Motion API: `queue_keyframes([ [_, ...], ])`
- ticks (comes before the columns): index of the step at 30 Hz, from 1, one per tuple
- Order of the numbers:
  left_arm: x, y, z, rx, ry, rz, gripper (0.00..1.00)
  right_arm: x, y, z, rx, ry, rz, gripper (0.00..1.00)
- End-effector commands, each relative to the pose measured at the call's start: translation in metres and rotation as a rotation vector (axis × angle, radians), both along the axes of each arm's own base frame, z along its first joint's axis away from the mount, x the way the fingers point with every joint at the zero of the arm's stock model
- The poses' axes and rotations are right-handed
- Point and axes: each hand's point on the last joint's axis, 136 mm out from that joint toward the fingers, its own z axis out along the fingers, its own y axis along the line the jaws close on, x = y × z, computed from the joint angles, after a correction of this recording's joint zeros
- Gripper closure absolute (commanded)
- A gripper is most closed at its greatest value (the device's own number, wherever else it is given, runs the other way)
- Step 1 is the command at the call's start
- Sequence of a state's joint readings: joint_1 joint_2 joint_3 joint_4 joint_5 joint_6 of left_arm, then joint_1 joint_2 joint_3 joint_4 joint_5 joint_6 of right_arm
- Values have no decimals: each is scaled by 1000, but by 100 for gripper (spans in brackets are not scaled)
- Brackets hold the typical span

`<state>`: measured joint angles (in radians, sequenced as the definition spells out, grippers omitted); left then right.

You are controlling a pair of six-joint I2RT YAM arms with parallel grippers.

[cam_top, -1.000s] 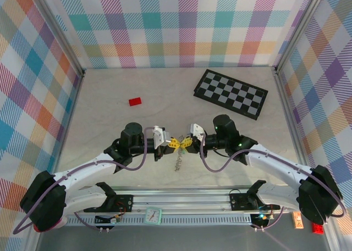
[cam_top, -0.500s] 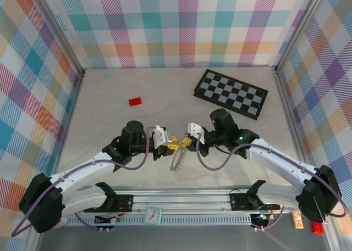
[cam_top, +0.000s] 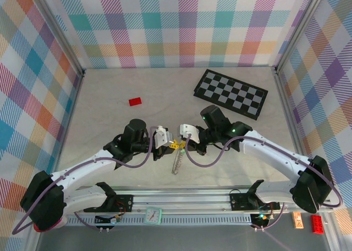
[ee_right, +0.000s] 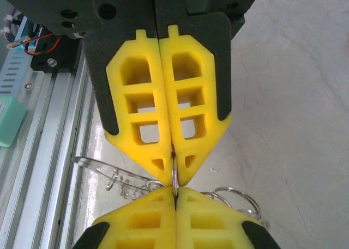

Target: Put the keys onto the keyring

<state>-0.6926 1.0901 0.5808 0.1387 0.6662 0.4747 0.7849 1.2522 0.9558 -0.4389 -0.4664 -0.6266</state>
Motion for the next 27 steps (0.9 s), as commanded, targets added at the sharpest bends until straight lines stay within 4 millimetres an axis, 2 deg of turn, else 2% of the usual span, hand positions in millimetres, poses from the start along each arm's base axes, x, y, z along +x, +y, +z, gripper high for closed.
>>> queue_keyframes([
  [1, -2, -6, 16, -25, -39, -30, 100, -2, 5, 14, 41, -3, 7, 95],
  [3, -3, -4, 16, -28, -42, -27, 100, 4, -1, 16, 77, 23, -54, 81],
  [5, -3, -3, 16, -32, -44, -22, 100, 9, -8, 17, 116, 54, -113, 71],
  [6, -3, -3, 16, -34, -45, -17, 100, 9, -11, 18, 138, 69, -135, 69],
  [12, -1, -2, 22, -95, -64, 8, 100, -6, -21, 16, 246, 102, -177, 64],
  [17, -3, -3, 28, -139, -62, 5, 100, -13, -21, 15, 298, 126, -165, 63],
  [27, -9, -7, 33, -175, -43, -36, 100, -7, -9, 13, 340, 135, -140, 61],
])
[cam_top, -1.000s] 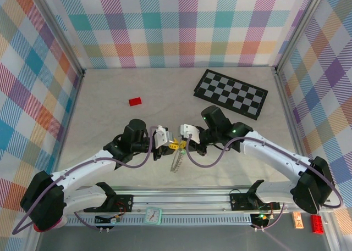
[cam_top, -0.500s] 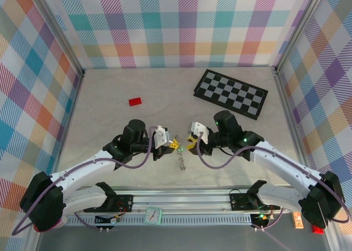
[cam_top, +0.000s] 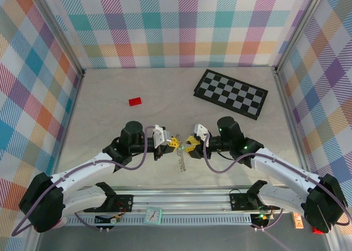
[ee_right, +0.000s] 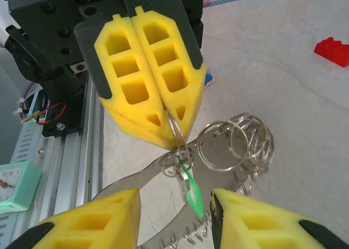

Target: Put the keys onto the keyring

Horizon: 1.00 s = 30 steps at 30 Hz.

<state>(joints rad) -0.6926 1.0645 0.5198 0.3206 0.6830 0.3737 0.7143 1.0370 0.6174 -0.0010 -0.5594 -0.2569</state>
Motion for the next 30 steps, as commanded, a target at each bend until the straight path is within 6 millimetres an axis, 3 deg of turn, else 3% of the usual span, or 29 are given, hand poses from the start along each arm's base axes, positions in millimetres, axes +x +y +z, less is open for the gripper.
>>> queue_keyframes([
  [1, -9, -4, 15, -60, -32, -49, 100, -5, 10, 8, 64, 4, 52, 61],
  [6, -7, -5, 19, -77, -35, -46, 100, -11, 18, -1, 63, 50, 101, 61],
  [17, -8, -7, 23, -91, -33, -57, 100, -5, 25, -9, 81, 41, 91, 60],
  [25, -6, -6, 24, -87, -49, -40, 100, -3, 22, -14, 48, 29, 76, 83],
  [28, -2, -4, 21, -65, -50, -20, 100, -3, 18, -15, 18, 24, 67, 100],
  [30, 1, -3, 16, -36, -46, -1, 100, -5, 16, -12, 0, 29, 71, 100],
])
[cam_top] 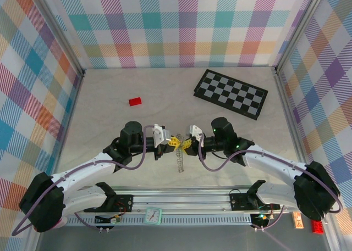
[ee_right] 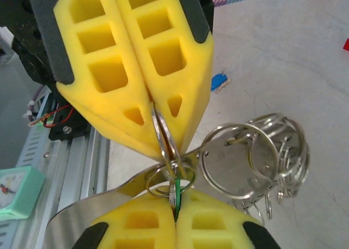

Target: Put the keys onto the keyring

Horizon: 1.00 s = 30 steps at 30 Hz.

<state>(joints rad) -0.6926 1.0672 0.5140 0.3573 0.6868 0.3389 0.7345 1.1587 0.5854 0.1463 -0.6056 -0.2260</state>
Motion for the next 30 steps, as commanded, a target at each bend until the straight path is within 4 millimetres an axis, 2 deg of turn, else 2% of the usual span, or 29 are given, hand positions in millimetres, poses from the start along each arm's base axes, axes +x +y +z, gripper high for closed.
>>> queue_keyframes([
  [1, 0, -1, 11, -5, -58, -4, 100, -5, -2, 10, -24, -19, 20, 100],
  [18, -1, 0, 1, 55, -43, -9, 100, 12, -17, 34, -104, -167, -76, 100],
  [24, 3, 0, -7, 91, -27, 0, 100, 7, -18, 47, -85, -190, -56, 100],
  [25, 4, 0, -8, 93, -26, 2, 99, 6, -18, 48, -84, -192, -51, 100],
  [30, 7, 0, -8, 91, -30, 19, 70, 8, -20, 51, -96, -207, -55, 100],
])
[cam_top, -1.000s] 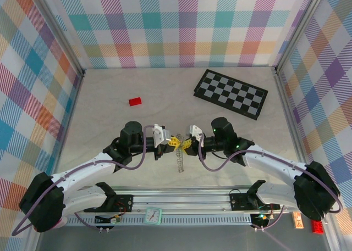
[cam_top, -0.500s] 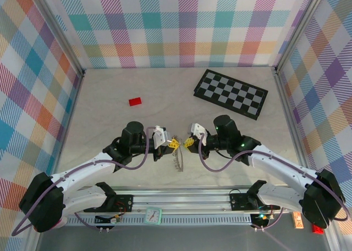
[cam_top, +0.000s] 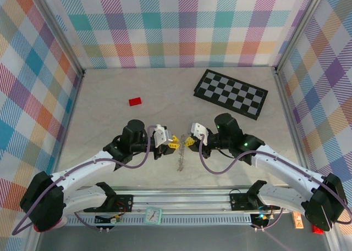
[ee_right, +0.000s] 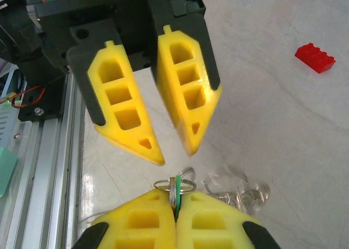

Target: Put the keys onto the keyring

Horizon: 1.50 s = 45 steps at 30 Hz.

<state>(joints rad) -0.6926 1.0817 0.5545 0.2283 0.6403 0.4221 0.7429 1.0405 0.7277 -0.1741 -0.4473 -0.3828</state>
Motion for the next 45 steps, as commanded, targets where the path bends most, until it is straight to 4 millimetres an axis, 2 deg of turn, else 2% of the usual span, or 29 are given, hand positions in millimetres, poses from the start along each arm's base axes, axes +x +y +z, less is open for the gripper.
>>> queue_keyframes([
  [1, 2, -3, 8, -8, -27, 1, 66, 2, 0, 21, 15, -60, 7, 100],
  [5, 4, 0, 17, -50, -48, 39, 57, 6, -3, 23, -8, -81, -12, 100],
  [10, 10, 12, 44, -151, -94, 142, 53, 14, -6, 22, -43, -109, -41, 100],
  [16, 42, 49, 69, -197, -179, 443, 54, 25, 11, 30, -28, -114, -10, 100],
  [21, 70, 98, 88, -233, -229, 770, 50, 48, 35, 40, 8, -124, -3, 100],
  [26, 79, 140, 104, -290, -263, 992, 44, 82, 68, 37, 18, -139, 10, 100],
  [29, 81, 154, 105, -292, -258, 1069, 43, 105, 92, 41, 37, -152, 11, 100],
  [34, 83, 161, 101, -273, -236, 1104, 43, 133, 122, 50, 81, -206, 33, 100],
  [36, 84, 163, 99, -276, -226, 1119, 42, 139, 129, 42, 68, -214, 44, 100],
  [39, 85, 166, 97, -291, -204, 1135, 41, 139, 129, 20, 27, -188, 51, 100],
  [42, 86, 166, 93, -298, -183, 1136, 41, 131, 116, -11, -45, -151, 33, 100],
  [45, 88, 164, 89, -303, -170, 1131, 40, 117, 91, -46, -162, -95, 11, 100],
])
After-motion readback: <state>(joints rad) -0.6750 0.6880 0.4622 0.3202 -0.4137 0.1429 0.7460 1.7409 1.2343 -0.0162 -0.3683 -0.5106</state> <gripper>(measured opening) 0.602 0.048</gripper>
